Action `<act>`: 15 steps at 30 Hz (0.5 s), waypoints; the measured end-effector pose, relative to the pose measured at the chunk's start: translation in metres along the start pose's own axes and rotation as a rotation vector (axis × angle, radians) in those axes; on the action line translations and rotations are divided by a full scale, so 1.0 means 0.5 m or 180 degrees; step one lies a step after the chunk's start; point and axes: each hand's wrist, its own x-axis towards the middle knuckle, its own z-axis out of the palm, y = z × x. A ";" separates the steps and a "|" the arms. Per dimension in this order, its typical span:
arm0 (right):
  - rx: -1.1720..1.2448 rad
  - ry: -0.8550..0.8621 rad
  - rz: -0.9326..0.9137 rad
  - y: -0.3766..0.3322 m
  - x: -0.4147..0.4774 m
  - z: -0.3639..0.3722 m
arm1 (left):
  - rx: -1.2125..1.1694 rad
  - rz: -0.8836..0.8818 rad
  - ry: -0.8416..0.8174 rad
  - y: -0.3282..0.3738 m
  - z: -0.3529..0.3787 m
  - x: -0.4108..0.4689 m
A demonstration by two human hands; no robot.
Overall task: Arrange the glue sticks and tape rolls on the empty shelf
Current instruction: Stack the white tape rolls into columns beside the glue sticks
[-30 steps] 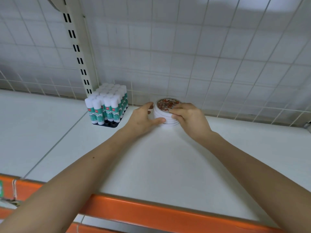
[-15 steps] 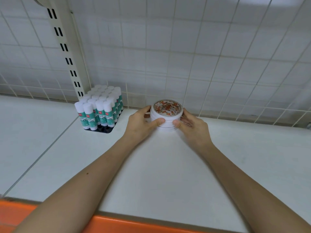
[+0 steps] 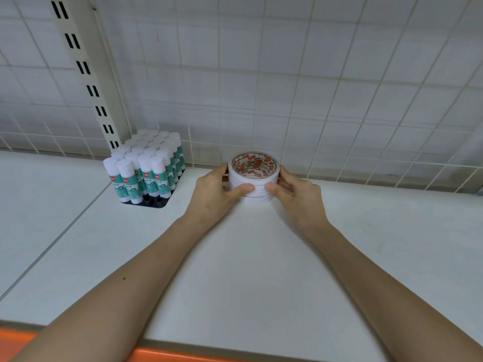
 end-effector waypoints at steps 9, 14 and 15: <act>-0.0115 0.0079 0.0101 0.008 0.002 0.011 | 0.0345 0.0088 -0.0053 -0.001 0.013 0.001; -0.0284 0.0108 0.0047 0.008 0.002 0.018 | 0.0680 0.0040 -0.0232 0.000 0.018 0.004; -0.0327 0.0106 0.0056 0.008 0.003 0.018 | 0.0675 0.0029 -0.0264 0.000 0.017 0.004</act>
